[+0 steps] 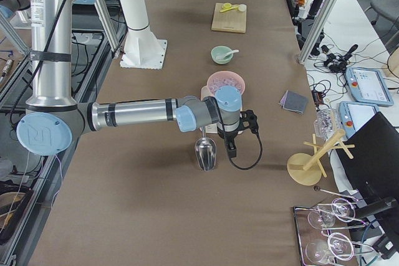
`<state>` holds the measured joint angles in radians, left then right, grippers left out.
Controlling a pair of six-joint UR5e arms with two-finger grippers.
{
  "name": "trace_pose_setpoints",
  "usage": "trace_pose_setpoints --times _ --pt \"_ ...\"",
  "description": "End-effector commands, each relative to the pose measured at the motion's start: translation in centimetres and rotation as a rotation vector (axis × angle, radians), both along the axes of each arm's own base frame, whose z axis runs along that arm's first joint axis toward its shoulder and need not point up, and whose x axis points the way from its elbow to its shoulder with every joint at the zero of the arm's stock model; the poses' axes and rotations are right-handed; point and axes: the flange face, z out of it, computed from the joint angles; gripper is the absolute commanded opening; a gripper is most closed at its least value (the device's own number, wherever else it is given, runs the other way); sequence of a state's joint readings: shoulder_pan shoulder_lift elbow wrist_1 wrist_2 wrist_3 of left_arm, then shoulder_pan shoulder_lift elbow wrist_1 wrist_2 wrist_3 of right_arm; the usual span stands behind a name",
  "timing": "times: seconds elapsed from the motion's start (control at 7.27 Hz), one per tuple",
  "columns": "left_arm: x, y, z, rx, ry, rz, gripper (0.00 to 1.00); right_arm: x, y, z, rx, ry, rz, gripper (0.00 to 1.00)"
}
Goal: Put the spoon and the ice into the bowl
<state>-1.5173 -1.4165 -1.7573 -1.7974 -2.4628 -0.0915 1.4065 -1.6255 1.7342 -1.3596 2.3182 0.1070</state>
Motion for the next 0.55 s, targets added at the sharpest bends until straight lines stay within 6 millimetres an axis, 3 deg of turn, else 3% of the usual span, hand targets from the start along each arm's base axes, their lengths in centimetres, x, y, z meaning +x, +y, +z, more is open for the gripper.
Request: trace_pose_setpoints --times 0.0,0.28,0.41 --pt "-0.2 -0.2 1.5 -0.01 -0.03 -0.005 0.98 0.2 -0.5 -0.3 0.006 0.0 0.004 1.0" --pt "-0.2 -0.1 2.6 -0.03 -0.028 -0.002 0.98 0.2 -0.4 -0.2 0.004 -0.002 0.004 1.0" --pt "-0.2 -0.6 2.0 -0.013 -0.033 -0.003 0.98 0.3 -0.2 0.3 -0.004 -0.001 0.004 1.0"
